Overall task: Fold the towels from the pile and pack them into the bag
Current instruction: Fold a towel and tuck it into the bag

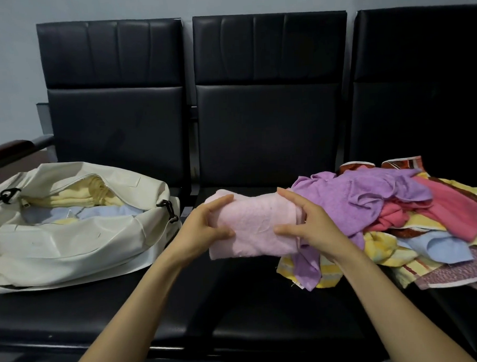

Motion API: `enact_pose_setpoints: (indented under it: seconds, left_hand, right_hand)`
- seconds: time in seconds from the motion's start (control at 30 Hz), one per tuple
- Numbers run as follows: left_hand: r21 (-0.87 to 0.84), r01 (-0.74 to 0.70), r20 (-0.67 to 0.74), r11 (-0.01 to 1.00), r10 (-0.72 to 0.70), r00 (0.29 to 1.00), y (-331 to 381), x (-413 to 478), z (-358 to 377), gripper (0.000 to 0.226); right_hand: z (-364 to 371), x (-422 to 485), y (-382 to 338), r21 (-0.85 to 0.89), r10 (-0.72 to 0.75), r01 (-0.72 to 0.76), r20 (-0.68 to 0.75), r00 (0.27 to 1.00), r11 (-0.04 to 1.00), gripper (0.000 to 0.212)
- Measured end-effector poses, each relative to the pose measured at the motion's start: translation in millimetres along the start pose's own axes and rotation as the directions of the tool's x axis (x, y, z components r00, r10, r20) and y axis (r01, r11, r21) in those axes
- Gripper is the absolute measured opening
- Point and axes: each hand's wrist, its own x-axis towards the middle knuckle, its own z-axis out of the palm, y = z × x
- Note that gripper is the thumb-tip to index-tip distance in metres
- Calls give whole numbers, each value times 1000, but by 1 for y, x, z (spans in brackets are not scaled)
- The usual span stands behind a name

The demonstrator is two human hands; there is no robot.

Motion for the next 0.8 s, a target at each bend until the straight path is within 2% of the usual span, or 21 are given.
enact_pose_setpoints:
  seconds: [0.07, 0.13, 0.3, 0.47, 0.6, 0.73, 0.8]
  left_hand:
    - [94, -25, -42, 995, 29, 999, -4, 1, 3, 75]
    - [200, -30, -98, 979, 50, 994, -6, 0, 6, 77]
    - [341, -65, -191, 938, 137, 972, -6, -4, 12, 75]
    - [431, -82, -204, 899, 185, 961, -10, -4, 19, 75]
    - [526, -47, -255, 849, 211, 944, -10, -7, 22, 60]
    - [627, -54, -303, 777, 307, 902, -10, -5, 20, 37]
    - [653, -63, -308, 755, 340, 889, -12, -3, 17, 35]
  right_hand:
    - [2, 0, 5, -233, -59, 52, -25, 998, 971, 77]
    - [5, 0, 10, -407, -120, 88, -53, 991, 909, 74]
    - [12, -1, 7, -476, -216, 113, -167, 962, 872, 60]
    - [15, -1, 5, -577, -274, 107, -210, 939, 810, 42]
    - [15, 0, 8, -625, -287, 99, -207, 935, 774, 35]
    - [15, -1, 7, -681, -299, 88, -199, 933, 727, 33]
    - [14, -2, 6, -700, -309, 100, -180, 934, 707, 32]
